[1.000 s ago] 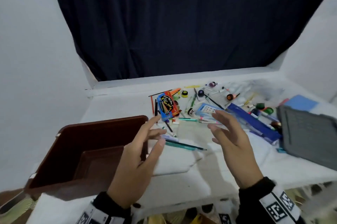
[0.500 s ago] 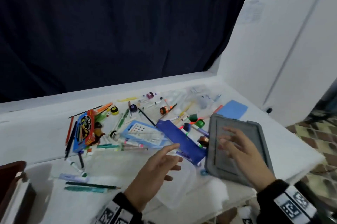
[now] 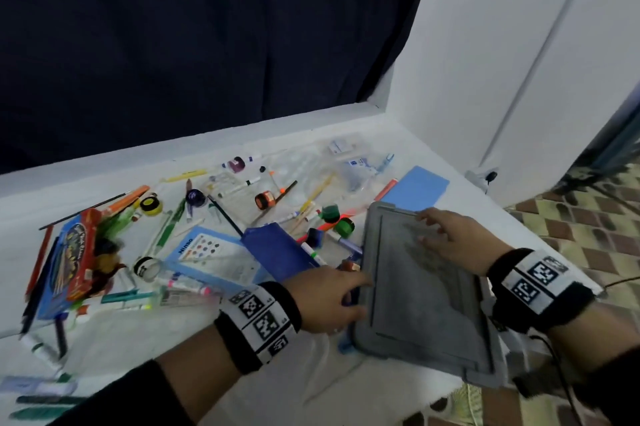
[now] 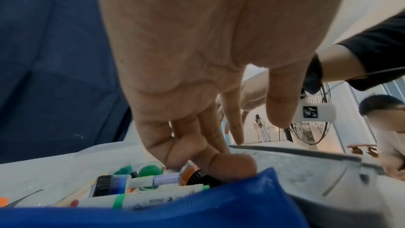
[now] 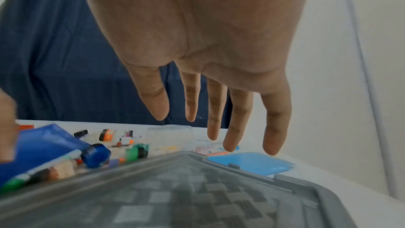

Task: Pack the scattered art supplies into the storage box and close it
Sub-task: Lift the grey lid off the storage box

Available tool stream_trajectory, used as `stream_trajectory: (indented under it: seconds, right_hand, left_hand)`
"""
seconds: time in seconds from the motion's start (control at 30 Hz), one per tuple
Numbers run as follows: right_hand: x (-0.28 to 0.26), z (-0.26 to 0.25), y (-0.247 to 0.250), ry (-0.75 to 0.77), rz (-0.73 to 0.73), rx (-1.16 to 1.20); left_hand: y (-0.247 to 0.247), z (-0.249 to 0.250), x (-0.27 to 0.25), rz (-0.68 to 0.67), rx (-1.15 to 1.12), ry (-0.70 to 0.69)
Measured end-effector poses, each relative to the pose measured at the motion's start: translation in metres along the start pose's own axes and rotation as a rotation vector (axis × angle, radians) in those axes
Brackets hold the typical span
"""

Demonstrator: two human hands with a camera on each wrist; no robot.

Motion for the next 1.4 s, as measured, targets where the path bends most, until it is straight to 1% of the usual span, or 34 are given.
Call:
stream_trajectory:
  seconds: [0.07,0.17,0.23,0.33,0.47,0.6,0.7,0.77,0.83,0.97,1.03,1.13,1.23,1.27,1.33,1.4]
  right_hand:
    - [0.015,0.012,-0.003,0.003,-0.050,-0.068]
    - [0.037,0.029,-0.009,0.034,-0.120,-0.109]
    - [0.055,0.041,-0.012,0.068,-0.157,-0.149]
    - [0.080,0.052,-0.013,0.147,-0.198,-0.194]
    - [0.096,0.057,-0.024,0.267,-0.257,-0.261]
    - [0.104,0.059,-0.032,0.379,-0.249,-0.315]
    - [0.107,0.062,-0.036,0.427,-0.269,-0.303]
    - [0.109,0.065,-0.037,0.418,-0.272,-0.247]
    - [0.112,0.072,-0.036,0.381,-0.251,-0.179]
    - [0.111,0.081,-0.034,0.311,-0.234,-0.076]
    - [0.109,0.082,-0.026,0.302,-0.211,0.025]
    - [0.104,0.080,-0.013,0.304,-0.163,0.202]
    - [0.104,0.079,-0.013,0.264,-0.112,0.372]
    - [0.104,0.079,-0.015,0.240,-0.102,0.432]
    - [0.106,0.079,-0.021,0.193,-0.082,0.536]
    - [0.107,0.077,-0.025,0.155,-0.070,0.637]
  left_hand:
    - [-0.004,0.000,0.007,-0.033,0.056,0.024]
    - [-0.007,0.002,0.017,-0.063,0.133,0.027]
    - [-0.008,0.003,0.023,-0.067,0.134,0.016]
    - [-0.010,0.001,0.033,-0.049,0.104,0.072]
    - [-0.010,0.003,0.035,0.036,0.037,0.116]
    - [-0.013,0.004,0.034,0.173,-0.029,0.194]
    - [-0.020,0.009,0.032,0.262,-0.032,0.273]
    - [-0.023,0.016,0.030,0.313,0.004,0.334]
    - [-0.021,0.026,0.027,0.396,0.029,0.375]
    - [-0.001,0.045,0.015,0.503,0.078,0.398]
    - [0.015,0.050,0.008,0.563,0.074,0.404]
    - [0.043,0.056,-0.003,0.710,-0.034,0.325]
    - [0.071,0.054,-0.017,0.967,-0.175,0.231]
    - [0.077,0.051,-0.023,1.055,-0.286,0.206]
    - [0.078,0.039,-0.033,1.210,-0.615,0.157]
    - [0.069,0.024,-0.041,1.328,-0.906,0.146]
Point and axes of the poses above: each hand's wrist, its own x-axis towards the middle knuckle, its own y-axis out of the back of the hand, z = x × y, the point moved 5 cm from there along x, towards the middle knuckle, and after that the axes turned 11 degrees about -x, right-handed, at the moved point
